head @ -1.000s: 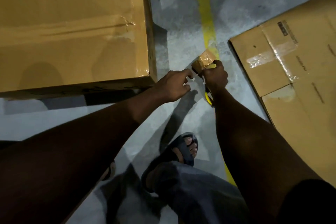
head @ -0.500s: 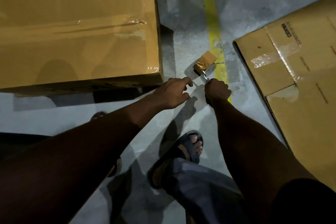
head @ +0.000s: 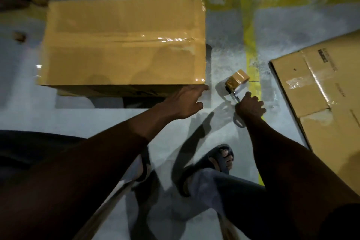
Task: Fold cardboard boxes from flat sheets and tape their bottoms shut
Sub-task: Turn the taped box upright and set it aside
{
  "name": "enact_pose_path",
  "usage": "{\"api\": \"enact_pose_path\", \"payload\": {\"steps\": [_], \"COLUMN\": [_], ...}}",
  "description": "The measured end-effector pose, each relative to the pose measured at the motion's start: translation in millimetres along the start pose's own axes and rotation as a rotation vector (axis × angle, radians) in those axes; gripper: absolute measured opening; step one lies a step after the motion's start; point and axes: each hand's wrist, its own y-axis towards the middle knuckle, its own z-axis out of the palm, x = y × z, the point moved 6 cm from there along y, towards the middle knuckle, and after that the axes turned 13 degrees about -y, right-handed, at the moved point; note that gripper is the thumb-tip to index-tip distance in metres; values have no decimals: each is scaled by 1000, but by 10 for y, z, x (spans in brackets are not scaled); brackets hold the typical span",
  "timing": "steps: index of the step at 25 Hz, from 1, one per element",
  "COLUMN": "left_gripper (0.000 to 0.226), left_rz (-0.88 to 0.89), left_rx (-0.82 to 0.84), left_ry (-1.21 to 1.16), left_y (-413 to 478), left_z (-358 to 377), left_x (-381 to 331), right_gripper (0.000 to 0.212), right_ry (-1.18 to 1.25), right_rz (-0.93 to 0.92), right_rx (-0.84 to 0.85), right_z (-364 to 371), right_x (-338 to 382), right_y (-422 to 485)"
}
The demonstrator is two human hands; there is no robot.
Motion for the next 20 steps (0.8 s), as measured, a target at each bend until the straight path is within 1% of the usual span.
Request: {"api": "enact_pose_path", "payload": {"steps": [1, 4, 6, 7, 10, 13, 16, 17, 20], "left_gripper": [57, 60, 62, 62, 61, 63, 71, 74, 79], "left_rz": [-4, -59, -121, -156, -250, -322, -409, -441, -514], "left_rx": [-10, -16, -63, -109, -285, -399, -401, -388, -365], "left_ry": [17, 86, 160, 173, 135, 77, 62, 63, 67], "left_y": [-156, -674, -1054, -1229, -1794, -2171, -2268, -2236, -1986], "left_z": [-199, -910, -1521, -1822, -2604, -2991, -3055, -3043, -3024], "left_x": [33, 241, 418, 508, 806, 1262, 1931, 2168, 2724], "right_gripper": [47, 55, 64, 66, 64, 56, 54, 55, 45], "right_ry": [44, 199, 218, 205, 166, 124, 27, 5, -74], "right_rz": [-23, -179, -261, -310, -469, -562, -639, -626, -555], "right_rx": [-69, -322, -465, -503, -558, -574, -585, -582, -569], "right_z": [-168, -839, -1237, -1401, -1736, -1901, -1867, -1848, -1658], "right_x": [121, 652, 1099, 1356, 2207, 2926, 3493, 3614, 3842], "right_y": [-124, -575, -954, -1134, -1665, -1939, -1818, -1684, -1126]}}
